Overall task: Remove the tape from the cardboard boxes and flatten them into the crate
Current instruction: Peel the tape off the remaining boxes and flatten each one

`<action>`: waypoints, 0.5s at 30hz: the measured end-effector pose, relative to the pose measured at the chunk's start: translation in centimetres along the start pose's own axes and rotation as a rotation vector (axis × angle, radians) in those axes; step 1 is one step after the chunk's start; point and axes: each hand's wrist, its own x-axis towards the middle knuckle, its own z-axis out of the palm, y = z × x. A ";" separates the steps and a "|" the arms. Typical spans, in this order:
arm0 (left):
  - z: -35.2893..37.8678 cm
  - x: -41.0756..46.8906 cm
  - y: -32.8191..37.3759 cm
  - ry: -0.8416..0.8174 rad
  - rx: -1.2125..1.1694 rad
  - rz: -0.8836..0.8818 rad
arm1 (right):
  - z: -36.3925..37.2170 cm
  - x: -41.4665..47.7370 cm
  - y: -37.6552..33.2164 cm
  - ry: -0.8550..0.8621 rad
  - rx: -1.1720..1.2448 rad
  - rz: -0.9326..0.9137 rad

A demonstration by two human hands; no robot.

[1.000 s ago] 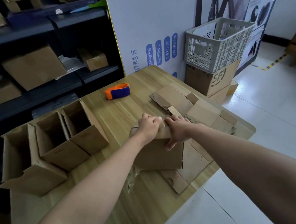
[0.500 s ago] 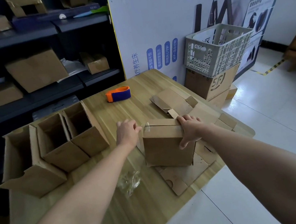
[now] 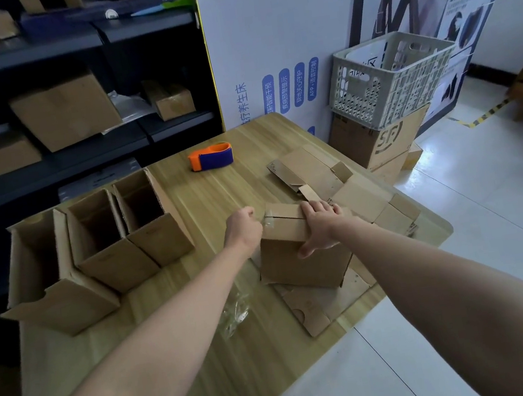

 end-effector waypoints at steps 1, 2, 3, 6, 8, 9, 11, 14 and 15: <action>-0.1 -0.1 0.1 -0.006 -0.023 -0.016 | 0.0 0.0 -0.1 0.000 -0.004 0.002; -0.2 -0.1 0.3 -0.007 -0.007 -0.023 | 0.1 0.1 -0.3 0.000 -0.009 0.003; -0.3 -0.1 0.4 -0.003 0.057 -0.018 | 0.1 0.1 -0.5 0.001 -0.013 0.004; -0.2 0.3 0.7 0.006 0.269 0.044 | 0.3 0.1 -0.6 -0.002 -0.007 0.008; -0.2 0.4 1.1 0.005 0.275 0.055 | 0.3 0.0 -0.4 -0.002 0.000 0.004; -0.3 0.5 1.2 0.004 0.264 0.052 | 0.3 -0.1 -0.4 -0.002 0.001 0.001; -0.5 0.4 1.4 0.007 0.235 0.044 | 0.4 -0.1 -0.4 0.002 0.001 -0.003; -0.6 0.4 1.0 -0.007 0.162 0.026 | 0.6 -0.3 -0.4 0.007 0.004 -0.007; -0.7 0.5 0.8 -0.015 0.099 0.003 | 0.7 -0.3 -0.4 0.009 0.007 -0.007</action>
